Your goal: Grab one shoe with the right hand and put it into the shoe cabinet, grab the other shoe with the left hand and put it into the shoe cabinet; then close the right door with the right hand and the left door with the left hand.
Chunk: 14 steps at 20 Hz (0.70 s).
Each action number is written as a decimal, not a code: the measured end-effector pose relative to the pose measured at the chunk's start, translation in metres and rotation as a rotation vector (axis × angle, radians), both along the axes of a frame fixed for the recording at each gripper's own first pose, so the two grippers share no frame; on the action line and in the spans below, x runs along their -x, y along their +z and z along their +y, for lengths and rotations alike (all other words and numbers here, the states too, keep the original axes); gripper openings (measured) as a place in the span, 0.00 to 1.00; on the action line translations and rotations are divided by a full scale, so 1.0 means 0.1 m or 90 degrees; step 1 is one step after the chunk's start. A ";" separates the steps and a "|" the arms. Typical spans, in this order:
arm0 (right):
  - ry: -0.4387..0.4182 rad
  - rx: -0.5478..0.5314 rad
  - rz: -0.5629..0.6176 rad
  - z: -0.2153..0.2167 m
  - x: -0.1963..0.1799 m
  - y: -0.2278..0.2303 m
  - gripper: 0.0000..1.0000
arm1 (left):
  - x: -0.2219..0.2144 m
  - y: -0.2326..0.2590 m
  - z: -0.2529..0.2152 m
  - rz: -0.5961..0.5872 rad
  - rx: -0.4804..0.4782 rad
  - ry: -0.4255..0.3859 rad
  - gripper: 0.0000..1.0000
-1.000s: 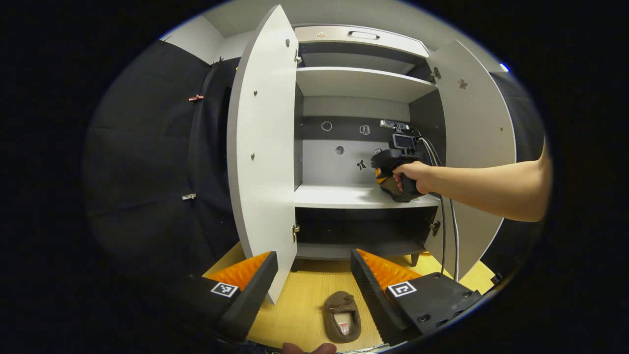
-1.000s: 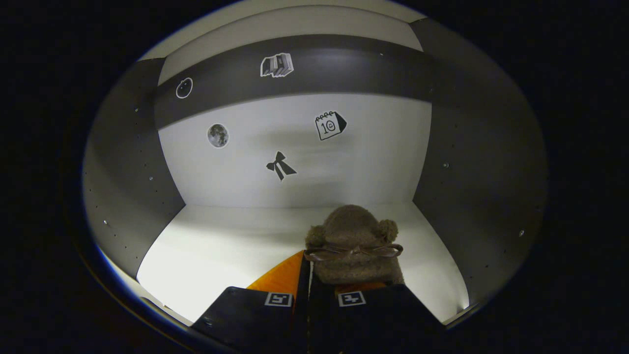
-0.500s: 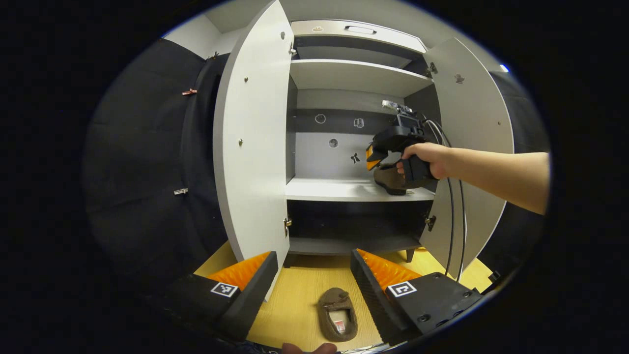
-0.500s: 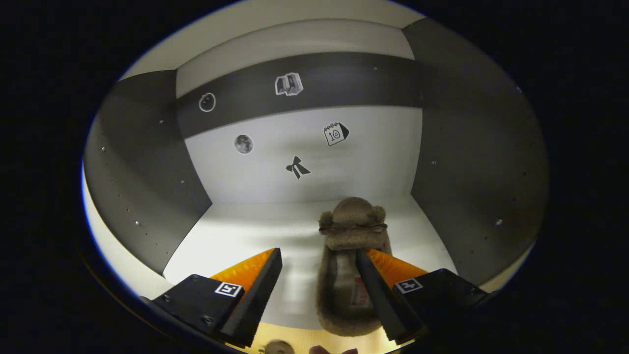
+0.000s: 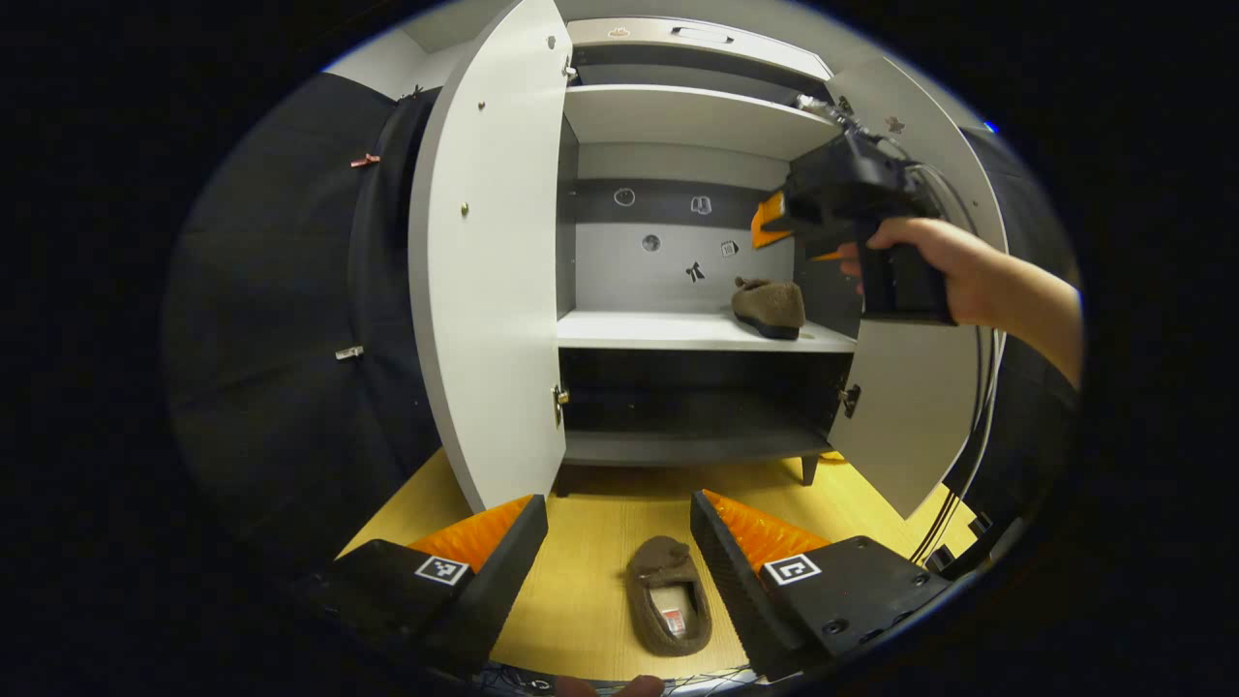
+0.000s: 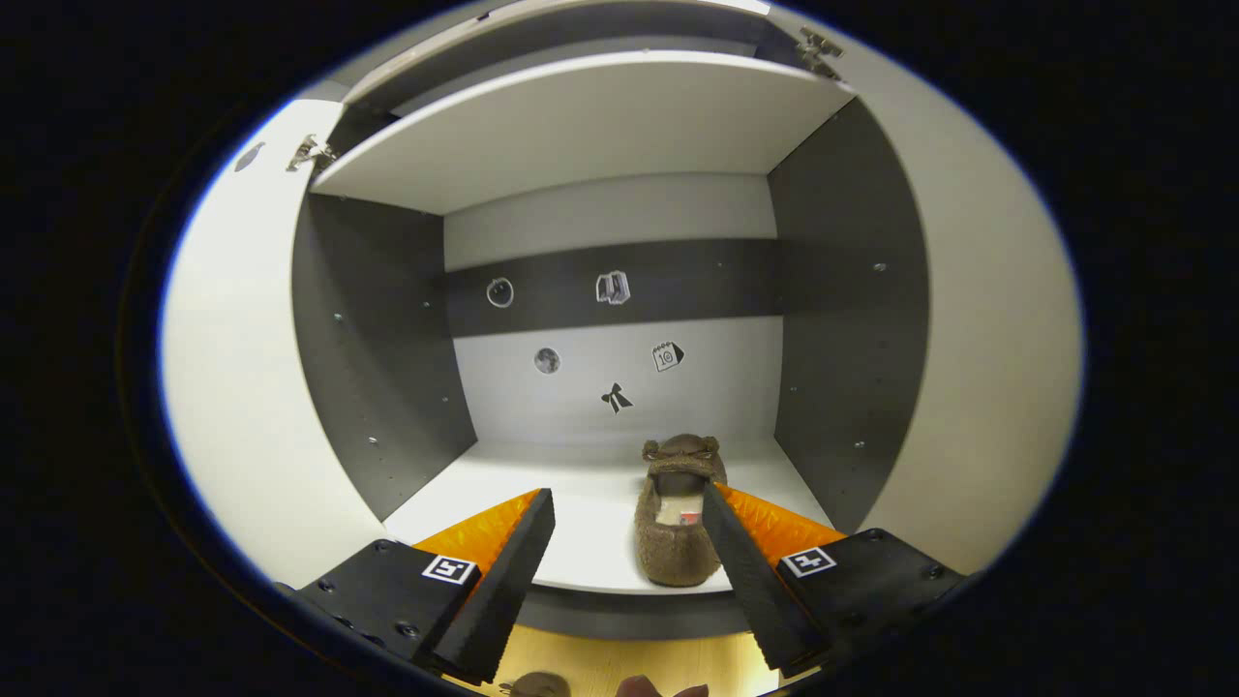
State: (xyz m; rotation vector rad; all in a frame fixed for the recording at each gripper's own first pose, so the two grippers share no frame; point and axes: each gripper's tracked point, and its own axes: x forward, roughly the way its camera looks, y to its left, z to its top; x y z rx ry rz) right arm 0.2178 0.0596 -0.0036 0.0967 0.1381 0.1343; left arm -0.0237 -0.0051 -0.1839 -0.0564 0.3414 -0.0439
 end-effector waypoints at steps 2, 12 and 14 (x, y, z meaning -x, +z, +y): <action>-0.009 0.007 -0.035 -0.09 0.30 0.12 0.98 | 0.05 -0.26 -0.07 0.031 0.003 -0.016 0.95; -0.030 0.004 -0.081 -0.49 1.53 0.23 0.98 | 0.01 -1.66 -0.35 0.194 0.021 -0.071 0.82; -0.044 0.005 -0.071 -0.64 1.70 0.17 0.98 | -0.10 -1.87 -0.32 0.207 0.010 -0.063 0.81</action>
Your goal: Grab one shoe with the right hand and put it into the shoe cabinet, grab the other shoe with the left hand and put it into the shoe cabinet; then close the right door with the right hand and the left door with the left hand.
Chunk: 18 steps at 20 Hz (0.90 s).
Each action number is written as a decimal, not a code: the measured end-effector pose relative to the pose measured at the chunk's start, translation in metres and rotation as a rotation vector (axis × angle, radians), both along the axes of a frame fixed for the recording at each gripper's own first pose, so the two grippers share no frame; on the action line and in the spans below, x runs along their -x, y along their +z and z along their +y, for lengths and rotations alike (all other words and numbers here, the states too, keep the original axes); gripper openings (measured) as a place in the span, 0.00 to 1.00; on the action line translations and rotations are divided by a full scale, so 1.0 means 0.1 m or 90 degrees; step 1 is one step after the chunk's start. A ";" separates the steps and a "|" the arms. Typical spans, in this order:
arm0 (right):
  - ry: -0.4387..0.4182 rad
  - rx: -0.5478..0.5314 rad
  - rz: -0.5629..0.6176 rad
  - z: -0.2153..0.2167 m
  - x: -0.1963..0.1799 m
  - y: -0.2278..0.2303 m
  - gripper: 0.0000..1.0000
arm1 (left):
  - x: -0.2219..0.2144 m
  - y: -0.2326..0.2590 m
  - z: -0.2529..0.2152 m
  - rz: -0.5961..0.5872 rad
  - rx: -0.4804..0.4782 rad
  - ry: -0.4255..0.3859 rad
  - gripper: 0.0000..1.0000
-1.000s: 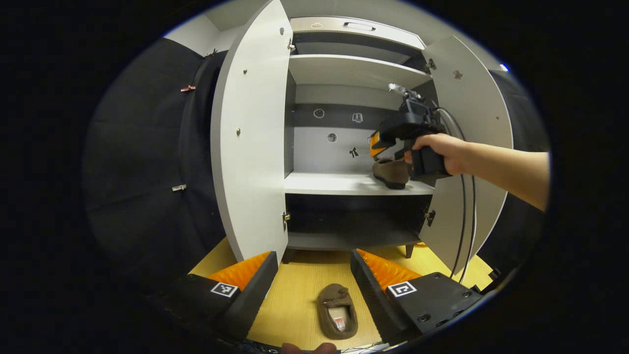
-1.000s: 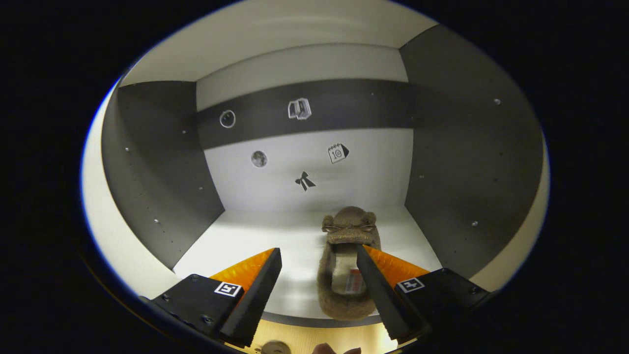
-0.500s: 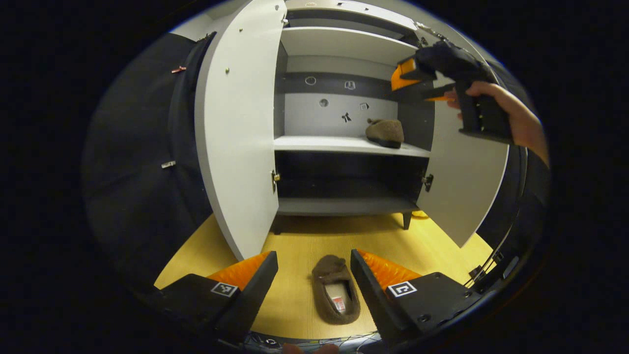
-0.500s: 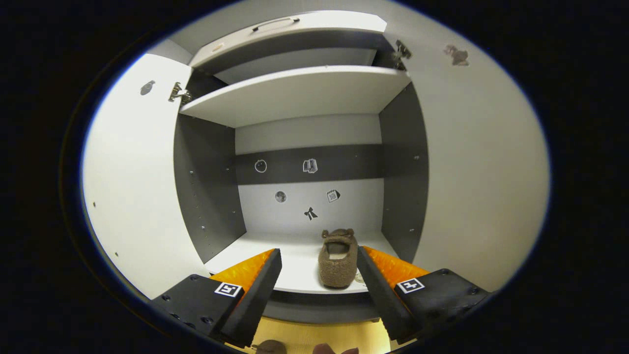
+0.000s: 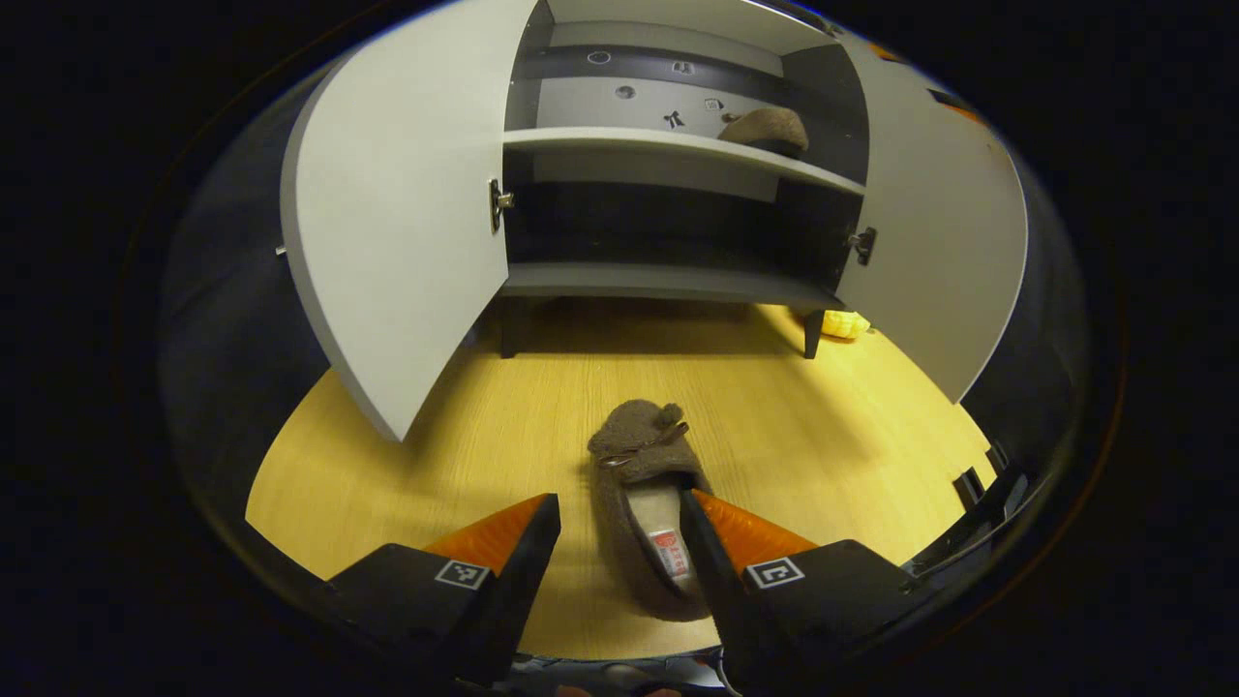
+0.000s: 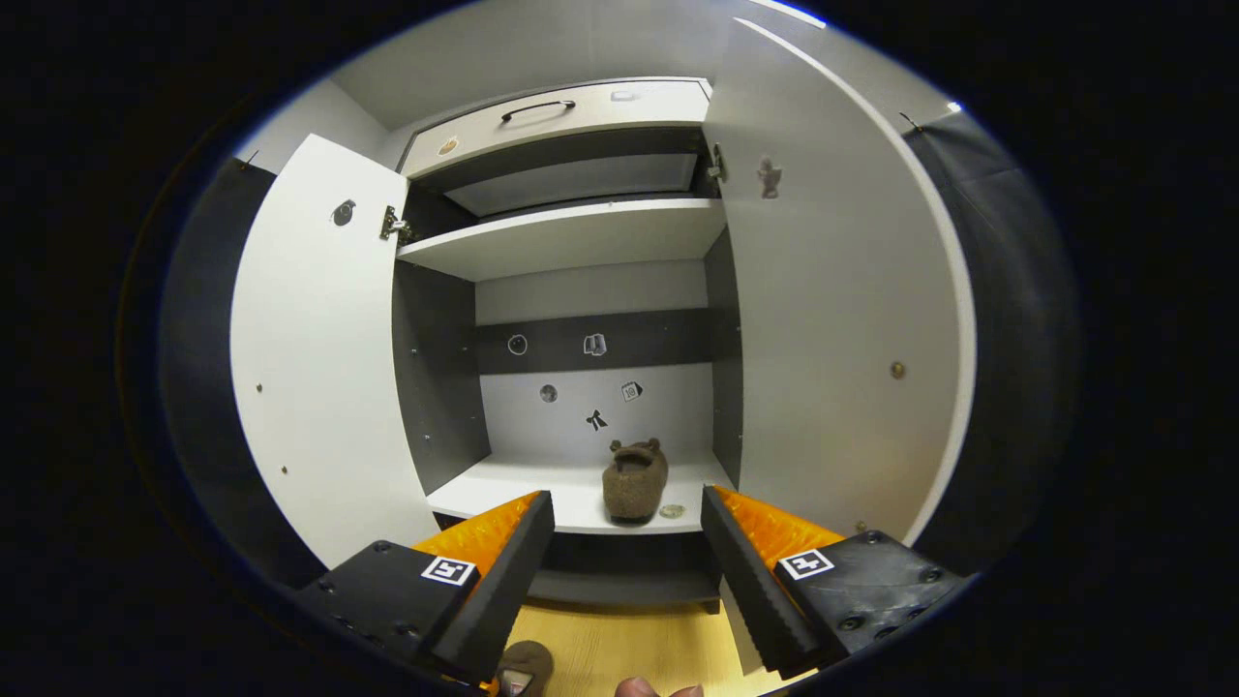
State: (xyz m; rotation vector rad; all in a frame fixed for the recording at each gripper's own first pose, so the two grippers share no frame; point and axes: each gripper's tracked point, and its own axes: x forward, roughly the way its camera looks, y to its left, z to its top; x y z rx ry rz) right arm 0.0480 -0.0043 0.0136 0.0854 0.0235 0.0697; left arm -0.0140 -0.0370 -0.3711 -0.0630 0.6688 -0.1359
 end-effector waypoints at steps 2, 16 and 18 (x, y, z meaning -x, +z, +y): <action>-0.014 0.006 0.000 -0.15 0.14 -0.01 0.98 | -0.12 -0.20 0.01 0.009 -0.028 -0.006 0.78; -0.070 0.052 0.058 -0.71 0.54 -0.36 0.98 | -0.66 -0.67 -0.07 0.014 -0.058 0.006 0.26; -0.069 0.050 0.057 -0.69 0.55 -0.35 0.98 | -0.66 -0.65 -0.08 0.024 -0.080 0.001 0.12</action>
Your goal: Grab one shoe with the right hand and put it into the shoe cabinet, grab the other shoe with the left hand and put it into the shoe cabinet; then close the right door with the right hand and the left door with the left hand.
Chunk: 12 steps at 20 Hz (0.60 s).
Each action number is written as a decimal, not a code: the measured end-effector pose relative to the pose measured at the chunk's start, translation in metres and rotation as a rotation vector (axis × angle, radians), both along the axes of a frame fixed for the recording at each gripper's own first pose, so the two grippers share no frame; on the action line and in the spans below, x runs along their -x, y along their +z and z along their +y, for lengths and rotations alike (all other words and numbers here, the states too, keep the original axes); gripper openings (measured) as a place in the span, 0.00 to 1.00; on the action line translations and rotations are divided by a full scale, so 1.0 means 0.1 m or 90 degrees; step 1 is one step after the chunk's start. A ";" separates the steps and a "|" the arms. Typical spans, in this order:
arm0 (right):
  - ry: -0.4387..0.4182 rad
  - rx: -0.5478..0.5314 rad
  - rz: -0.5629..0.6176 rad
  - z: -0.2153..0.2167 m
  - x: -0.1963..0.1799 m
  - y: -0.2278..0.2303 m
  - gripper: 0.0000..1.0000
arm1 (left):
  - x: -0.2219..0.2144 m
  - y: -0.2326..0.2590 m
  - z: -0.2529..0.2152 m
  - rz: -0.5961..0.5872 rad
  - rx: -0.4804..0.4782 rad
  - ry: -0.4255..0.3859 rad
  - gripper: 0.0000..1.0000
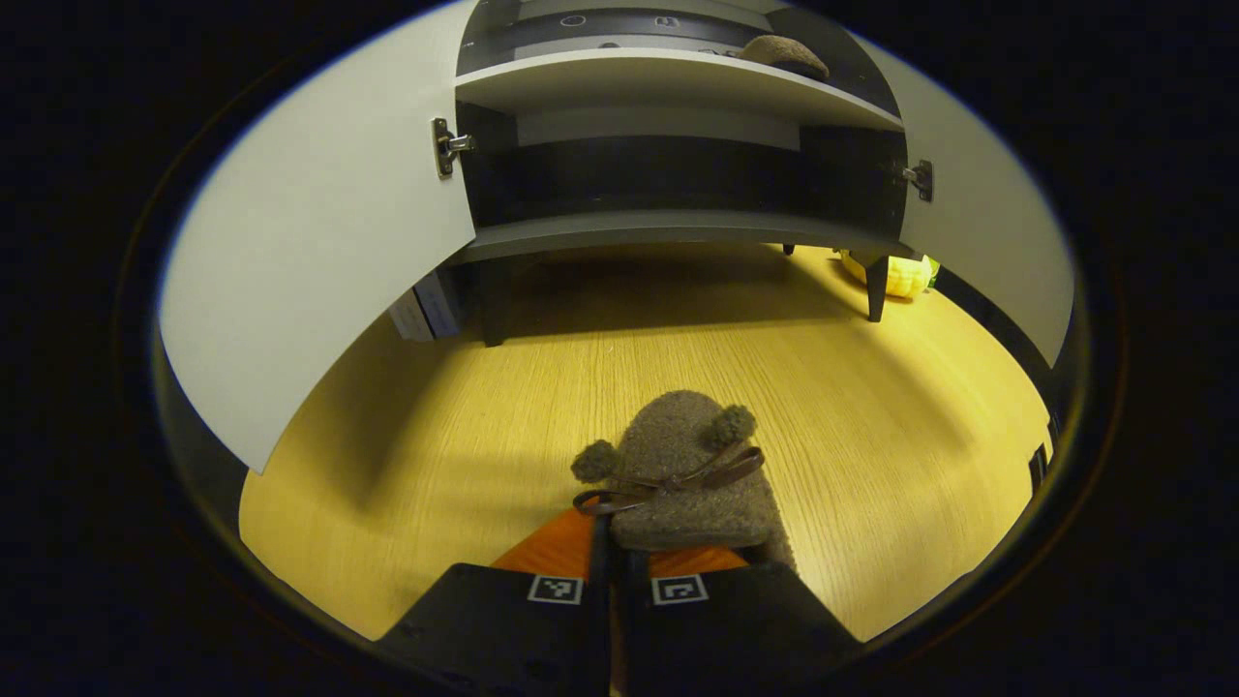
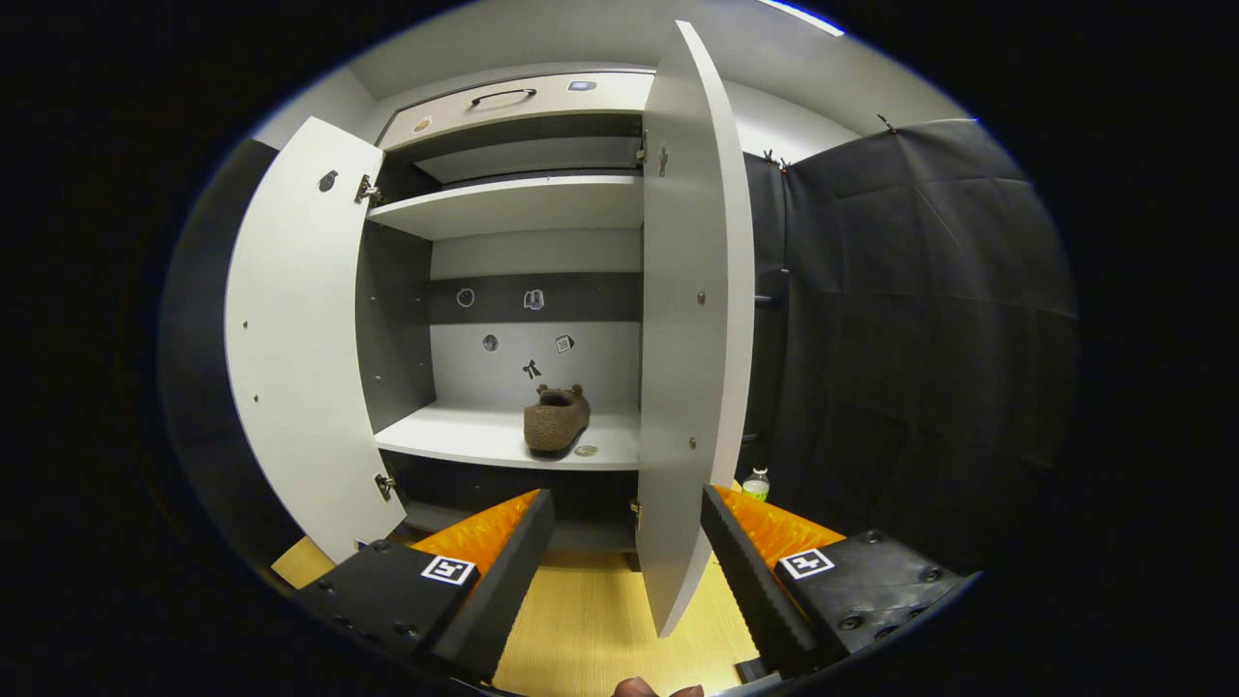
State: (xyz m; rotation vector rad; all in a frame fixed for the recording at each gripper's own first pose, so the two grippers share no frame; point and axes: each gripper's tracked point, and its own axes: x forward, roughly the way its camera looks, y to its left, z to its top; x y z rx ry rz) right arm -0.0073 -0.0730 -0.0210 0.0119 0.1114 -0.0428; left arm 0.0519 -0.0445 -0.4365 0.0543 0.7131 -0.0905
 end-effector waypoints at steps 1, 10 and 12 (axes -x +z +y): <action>0.002 -0.001 -0.001 0.01 0.01 0.01 0.98 | 0.02 0.01 -0.05 0.009 0.001 -0.012 0.10; 0.003 -0.017 -0.006 -0.09 0.12 0.08 0.98 | 0.14 1.19 -0.28 -0.009 -0.017 -0.061 0.06; -0.004 -0.019 -0.011 -0.16 0.15 0.11 0.98 | 0.16 1.55 -0.28 -0.009 0.003 -0.047 0.06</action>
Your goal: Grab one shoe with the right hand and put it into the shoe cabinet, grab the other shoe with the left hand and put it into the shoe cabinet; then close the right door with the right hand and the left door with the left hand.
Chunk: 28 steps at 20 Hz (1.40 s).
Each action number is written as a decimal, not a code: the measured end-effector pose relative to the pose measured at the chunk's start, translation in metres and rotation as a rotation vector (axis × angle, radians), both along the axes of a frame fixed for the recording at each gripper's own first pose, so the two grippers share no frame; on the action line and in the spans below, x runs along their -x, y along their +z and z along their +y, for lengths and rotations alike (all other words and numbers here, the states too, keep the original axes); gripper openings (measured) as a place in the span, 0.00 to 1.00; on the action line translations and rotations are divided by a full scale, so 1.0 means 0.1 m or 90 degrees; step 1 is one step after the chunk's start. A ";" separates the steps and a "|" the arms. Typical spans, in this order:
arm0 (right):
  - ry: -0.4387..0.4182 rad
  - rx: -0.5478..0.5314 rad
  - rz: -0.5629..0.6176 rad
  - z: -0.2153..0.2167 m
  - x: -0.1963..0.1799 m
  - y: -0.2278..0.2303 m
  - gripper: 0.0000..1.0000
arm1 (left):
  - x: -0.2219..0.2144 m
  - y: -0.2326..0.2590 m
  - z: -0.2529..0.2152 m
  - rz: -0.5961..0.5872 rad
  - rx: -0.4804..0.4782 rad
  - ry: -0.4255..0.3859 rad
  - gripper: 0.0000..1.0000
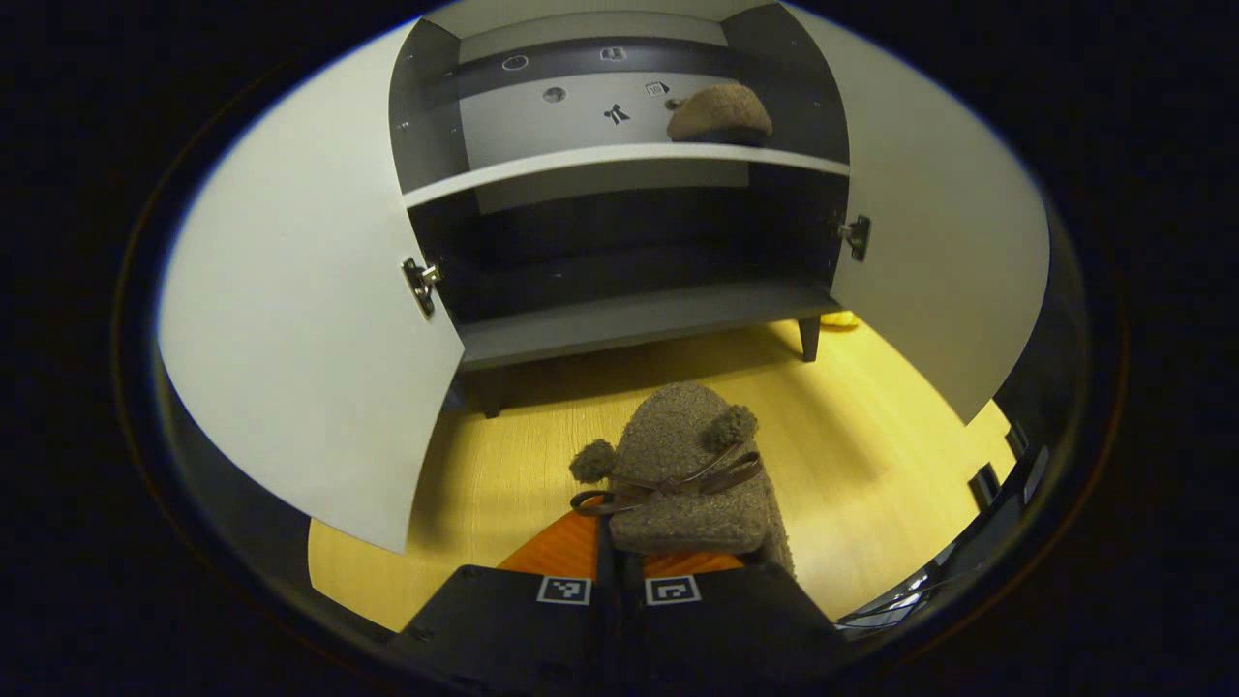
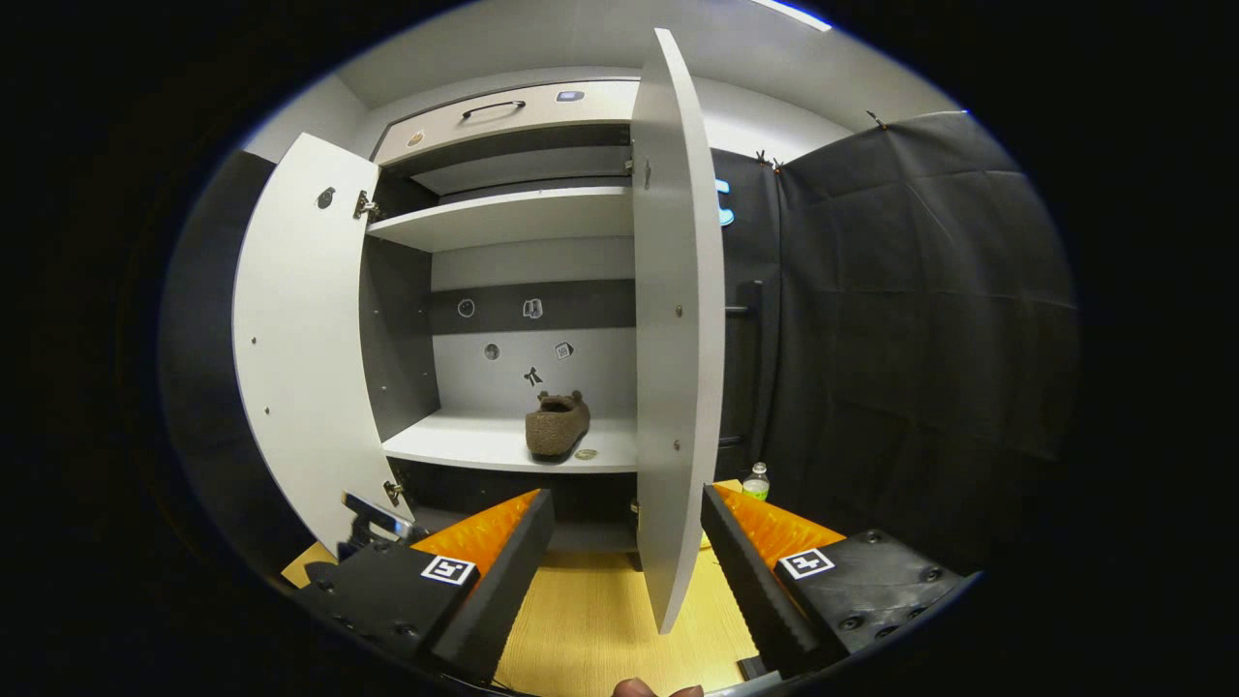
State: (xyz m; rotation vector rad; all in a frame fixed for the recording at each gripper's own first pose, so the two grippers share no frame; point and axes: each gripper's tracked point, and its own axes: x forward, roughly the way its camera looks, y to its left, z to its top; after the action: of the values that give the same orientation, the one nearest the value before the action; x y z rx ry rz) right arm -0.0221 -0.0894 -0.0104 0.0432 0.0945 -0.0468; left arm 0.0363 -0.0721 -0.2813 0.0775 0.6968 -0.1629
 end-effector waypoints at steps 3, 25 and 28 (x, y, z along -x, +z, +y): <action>0.003 -0.008 0.002 -0.06 0.06 0.00 0.98 | -0.06 0.56 0.04 -0.007 0.024 0.034 0.06; -0.062 0.000 0.054 -0.85 0.08 -0.31 0.98 | -2.86 2.79 0.28 -0.168 -0.001 0.126 0.06; -0.078 0.001 0.058 -0.98 0.10 -0.34 0.98 | -3.27 2.58 0.24 -0.137 -0.009 0.138 0.06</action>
State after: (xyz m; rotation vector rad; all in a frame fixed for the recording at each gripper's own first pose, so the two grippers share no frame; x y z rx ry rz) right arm -0.0321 -0.1873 -0.0441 0.0460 0.1827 -0.1713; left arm 0.3632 -0.0477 -0.0229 0.0328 0.4874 0.0578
